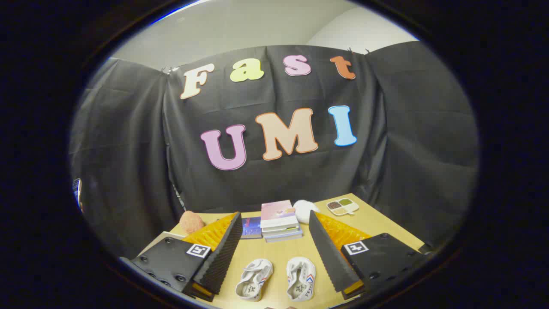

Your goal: Open the storage box then place both shoes into the box .Put the left shoe in first, then the right shoe, with the right side of both shoes facing outward in a uniform manner.

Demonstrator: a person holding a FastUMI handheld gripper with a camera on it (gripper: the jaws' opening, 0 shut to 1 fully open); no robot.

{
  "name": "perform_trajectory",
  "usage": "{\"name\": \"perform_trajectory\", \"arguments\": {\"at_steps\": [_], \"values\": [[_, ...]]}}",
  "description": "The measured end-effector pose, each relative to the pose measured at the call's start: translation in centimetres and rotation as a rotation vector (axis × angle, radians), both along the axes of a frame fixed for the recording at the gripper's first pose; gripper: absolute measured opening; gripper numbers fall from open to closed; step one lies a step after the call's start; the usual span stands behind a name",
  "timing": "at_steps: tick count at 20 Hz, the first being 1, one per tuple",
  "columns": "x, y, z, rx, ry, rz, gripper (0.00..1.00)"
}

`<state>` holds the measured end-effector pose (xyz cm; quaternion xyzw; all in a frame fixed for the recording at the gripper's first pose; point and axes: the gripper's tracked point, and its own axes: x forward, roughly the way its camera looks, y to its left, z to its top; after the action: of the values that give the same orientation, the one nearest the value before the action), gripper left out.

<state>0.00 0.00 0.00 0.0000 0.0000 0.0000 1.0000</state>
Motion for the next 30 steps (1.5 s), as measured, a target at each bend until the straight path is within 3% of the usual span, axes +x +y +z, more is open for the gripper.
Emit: {"name": "perform_trajectory", "arguments": {"at_steps": [19,23,30], "values": [[0.9,0.8,-1.7,0.063,0.044,0.043,0.97],[1.0,2.4,-3.6,0.176,0.098,0.082,0.97],[0.9,5.9,-9.7,0.512,0.242,0.173,0.97]]}}
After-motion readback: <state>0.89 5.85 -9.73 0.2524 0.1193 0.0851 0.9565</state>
